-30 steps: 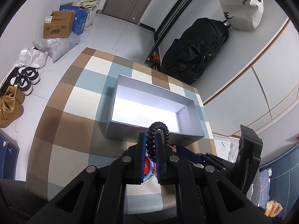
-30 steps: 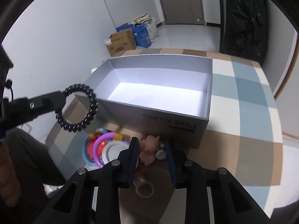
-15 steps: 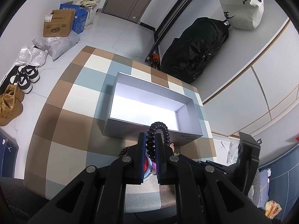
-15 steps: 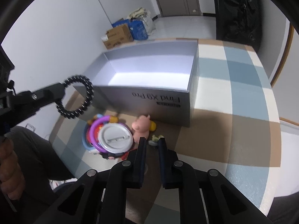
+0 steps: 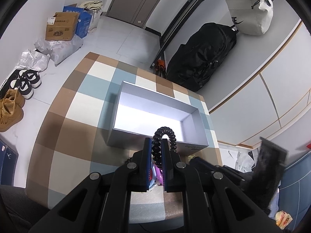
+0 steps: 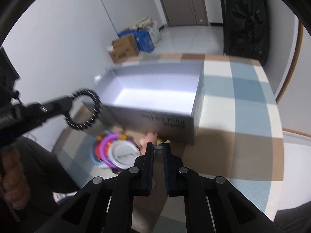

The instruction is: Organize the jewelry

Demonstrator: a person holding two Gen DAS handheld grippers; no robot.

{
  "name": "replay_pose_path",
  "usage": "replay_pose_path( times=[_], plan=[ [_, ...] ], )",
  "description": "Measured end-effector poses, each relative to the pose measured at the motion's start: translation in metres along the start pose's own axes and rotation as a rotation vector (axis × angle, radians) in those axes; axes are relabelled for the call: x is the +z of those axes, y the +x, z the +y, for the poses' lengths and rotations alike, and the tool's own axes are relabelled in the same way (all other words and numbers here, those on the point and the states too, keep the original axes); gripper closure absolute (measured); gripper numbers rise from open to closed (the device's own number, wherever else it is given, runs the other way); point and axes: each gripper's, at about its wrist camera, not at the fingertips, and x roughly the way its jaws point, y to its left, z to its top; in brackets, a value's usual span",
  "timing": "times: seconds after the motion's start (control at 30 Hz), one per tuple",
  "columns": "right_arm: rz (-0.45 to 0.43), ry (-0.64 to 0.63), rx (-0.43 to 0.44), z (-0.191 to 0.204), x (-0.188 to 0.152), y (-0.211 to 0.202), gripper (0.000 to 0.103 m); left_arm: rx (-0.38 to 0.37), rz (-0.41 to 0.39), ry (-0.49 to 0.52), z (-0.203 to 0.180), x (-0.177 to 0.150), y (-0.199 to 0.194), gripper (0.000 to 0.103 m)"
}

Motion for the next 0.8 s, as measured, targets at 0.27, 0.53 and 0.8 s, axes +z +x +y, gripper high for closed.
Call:
replay_pose_path(
  times=[0.27,0.53,0.8],
  plan=[
    [-0.105,0.030,0.097,0.002,0.034,-0.030,0.094,0.016,-0.018,0.003,-0.007,0.022,0.008,0.098],
    [-0.079,0.051,0.130,-0.003,0.072,-0.016,0.094,0.027,0.012,0.017,-0.015,0.040,0.029,0.098],
    [-0.020,0.080,0.140,-0.014,0.092,0.016,0.094,0.034,0.059,-0.012,-0.010,0.049,0.052,0.098]
  ],
)
